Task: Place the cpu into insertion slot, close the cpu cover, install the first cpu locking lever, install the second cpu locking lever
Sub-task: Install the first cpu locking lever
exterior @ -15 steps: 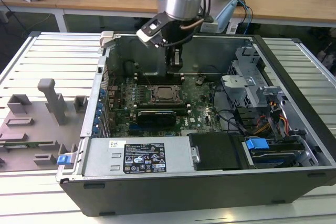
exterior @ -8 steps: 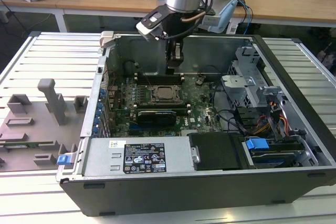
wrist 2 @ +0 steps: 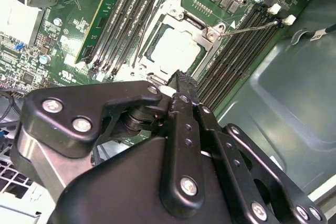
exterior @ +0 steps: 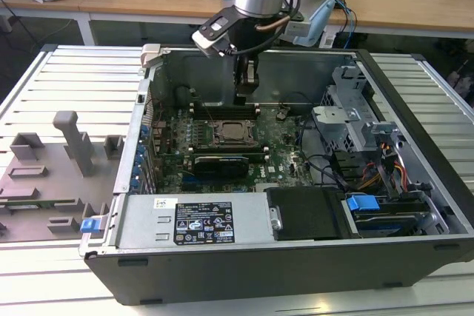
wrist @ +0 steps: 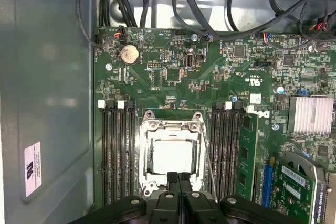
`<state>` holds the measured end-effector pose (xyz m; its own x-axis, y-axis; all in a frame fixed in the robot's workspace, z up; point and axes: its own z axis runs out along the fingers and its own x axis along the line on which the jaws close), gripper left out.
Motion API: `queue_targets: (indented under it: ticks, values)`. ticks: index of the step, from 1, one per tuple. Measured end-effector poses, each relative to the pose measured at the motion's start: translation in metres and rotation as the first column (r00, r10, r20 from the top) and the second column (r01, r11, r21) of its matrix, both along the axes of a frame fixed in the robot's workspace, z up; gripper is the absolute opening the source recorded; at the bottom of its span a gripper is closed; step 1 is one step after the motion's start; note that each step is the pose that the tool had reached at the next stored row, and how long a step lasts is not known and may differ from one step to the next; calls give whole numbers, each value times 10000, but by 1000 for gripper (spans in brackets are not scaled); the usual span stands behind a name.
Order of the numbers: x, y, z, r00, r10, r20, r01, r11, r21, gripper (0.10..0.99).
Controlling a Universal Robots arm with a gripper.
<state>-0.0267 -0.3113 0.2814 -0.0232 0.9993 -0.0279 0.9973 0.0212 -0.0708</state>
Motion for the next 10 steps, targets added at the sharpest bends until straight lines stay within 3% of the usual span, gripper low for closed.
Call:
queue_targets:
  ticks: [3, 7, 10]
  values:
    - [0, 0, 1, 10000, 63, 0, -63, 10000, -1, 106]
    - [0, 0, 1, 9953, 968, 0, -968, 9953, 0, 106]
    - [0, 0, 1, 9807, 1955, 0, -1955, 9807, 0, 106]
